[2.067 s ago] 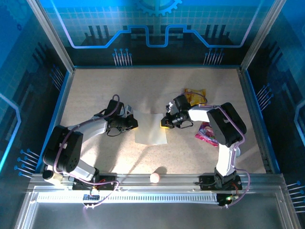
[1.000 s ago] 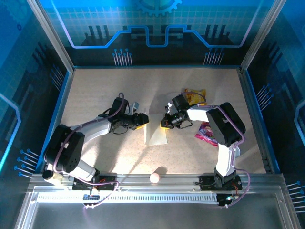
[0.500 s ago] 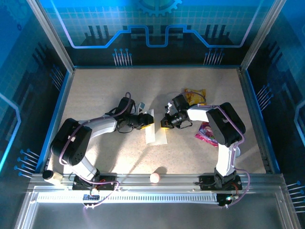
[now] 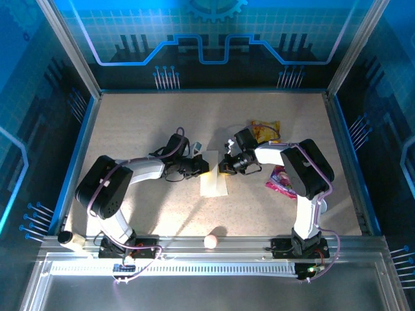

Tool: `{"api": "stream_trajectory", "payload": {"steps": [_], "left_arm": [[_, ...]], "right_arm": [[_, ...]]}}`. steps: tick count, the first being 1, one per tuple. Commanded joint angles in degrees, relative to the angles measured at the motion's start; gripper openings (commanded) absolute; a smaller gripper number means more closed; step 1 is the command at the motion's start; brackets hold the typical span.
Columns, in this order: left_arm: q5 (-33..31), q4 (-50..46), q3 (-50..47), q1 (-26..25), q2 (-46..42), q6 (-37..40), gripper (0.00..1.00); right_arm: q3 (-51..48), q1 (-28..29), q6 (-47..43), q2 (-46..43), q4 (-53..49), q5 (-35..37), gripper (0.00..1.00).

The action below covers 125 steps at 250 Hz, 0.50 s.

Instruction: Fold a paper plane with a square sheet of paper (fold left side to right side)

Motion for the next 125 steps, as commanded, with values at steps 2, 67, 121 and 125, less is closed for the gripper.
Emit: {"api": "stream_trajectory", "payload": {"steps": [2,67,121,125], "left_arm": [[-0.3,0.5,1.5,-0.6,0.9,0.0,0.02],[-0.3,0.1,1.7,-0.9,1.0,0.1,0.0],[-0.5,-0.7,1.8,-1.0,0.8,0.6,0.0],[-0.5,-0.7,1.9,-1.0,0.7,0.6,0.0]], "right_arm": [[-1.7,1.0,0.7,0.2,-1.9,3.0,0.0],[-1.2,0.9,1.7,-3.6,-1.1,2.0,0.0],[-0.5,0.3,0.9,-8.0,-3.6,3.7,0.0],[-0.6,0.2,0.8,-8.5,-3.9,3.9,0.0]]}}
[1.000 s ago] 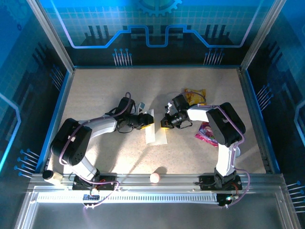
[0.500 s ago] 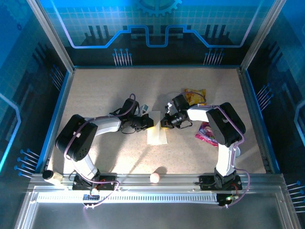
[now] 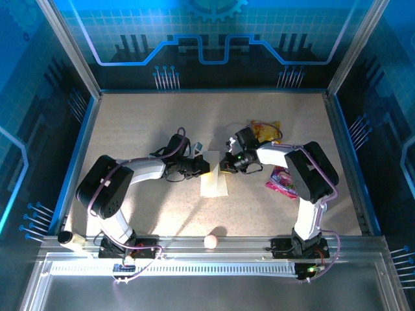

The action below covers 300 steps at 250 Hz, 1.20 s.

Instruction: Fold a paper plane with a square sheet of paper (fold left side to right side)

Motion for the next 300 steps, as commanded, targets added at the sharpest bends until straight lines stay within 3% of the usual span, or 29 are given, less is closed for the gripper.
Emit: {"api": "stream_trajectory", "payload": {"steps": [1,59,143,189,239,300], "left_arm": [[-0.5,-0.7,1.6,-0.5,0.6,0.6,0.0],[-0.5,-1.0,1.6,-0.5,0.2,0.8,0.0],[-0.6,-1.5,2.2,-0.6,0.4,1.1,0.0],[-0.7,-1.7,2.3,-0.7,0.4,1.2,0.0],[-0.8,-1.7,2.3,-0.8,0.4,1.0,0.0],[-1.2,-2.2,2.4,-0.8,0.1,1.2,0.0]], "right_arm": [[0.1,0.0,-0.5,-4.4,-3.1,1.8,0.0],[-3.7,-3.3,-2.6,-11.5,-5.3,1.9,0.02],[-11.0,-6.8,-3.9,-17.8,0.8,-6.0,0.46],[-11.9,-6.6,-3.0,-16.6,5.6,-10.3,0.6],[-10.3,-4.9,-2.0,-13.4,7.8,-11.7,0.64],[-7.4,-2.8,-0.9,-9.1,10.4,-13.4,0.59]]}}
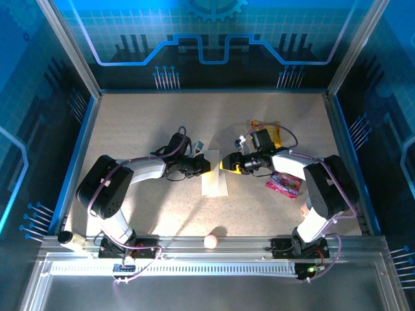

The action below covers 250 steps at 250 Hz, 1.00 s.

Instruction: Fold a paper plane with a square sheet of paper (fold left side to right side)

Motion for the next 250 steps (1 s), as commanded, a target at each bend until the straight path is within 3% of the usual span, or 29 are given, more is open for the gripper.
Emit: {"api": "stream_trajectory", "payload": {"steps": [1,100,134,164,180,250], "left_arm": [[-0.7,-1.7,1.4,-0.5,0.1,1.0,0.0],[-1.1,-1.6,1.8,-0.6,0.4,0.8,0.0],[-1.3,-1.7,1.8,-0.6,0.4,0.9,0.0],[-1.8,-2.0,1.9,-0.6,0.1,1.2,0.0],[-3.0,-2.1,1.5,-0.6,-1.0,1.5,0.0],[-13.4,-9.3,-0.6,-0.6,-9.2,6.4,0.48]], "right_arm": [[2.8,1.4,1.0,1.9,2.9,-2.5,0.59],[3.9,3.2,2.5,5.6,4.2,-2.2,0.34],[3.9,3.6,2.8,6.6,4.5,-2.0,0.21],[3.9,3.6,2.9,7.0,4.3,-1.1,0.0],[4.2,3.6,2.6,7.1,3.2,0.3,0.0],[6.4,3.6,2.3,9.7,-1.5,5.5,0.0]]}}
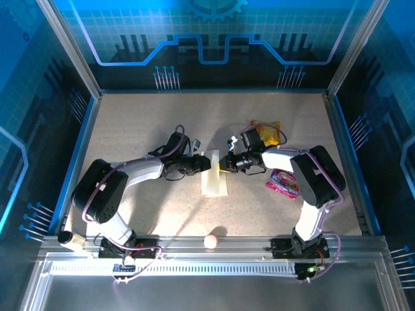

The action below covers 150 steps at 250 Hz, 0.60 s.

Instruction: Fold a paper plane with a square sheet of paper (fold left side to right side)

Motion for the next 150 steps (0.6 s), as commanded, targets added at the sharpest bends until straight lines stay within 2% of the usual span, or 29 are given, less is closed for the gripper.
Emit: {"api": "stream_trajectory", "payload": {"steps": [1,24,51,150], "left_arm": [[-6.3,-4.9,-0.7,-0.3,-4.8,3.7,0.48],[-7.6,-7.4,-0.7,-0.3,-5.5,5.4,0.6],[-7.4,-8.6,-0.4,-0.4,-4.0,6.3,0.66],[-7.4,-9.7,5.1,-2.7,3.6,6.8,0.69]], "right_arm": [[1.7,0.6,-0.8,1.6,-3.3,2.9,0.0],[2.6,0.6,-1.4,2.2,-4.9,4.5,0.0],[3.7,0.6,-2.3,2.9,-6.8,5.9,0.0],[4.4,0.5,-2.6,3.4,-9.2,7.9,0.0]]}}
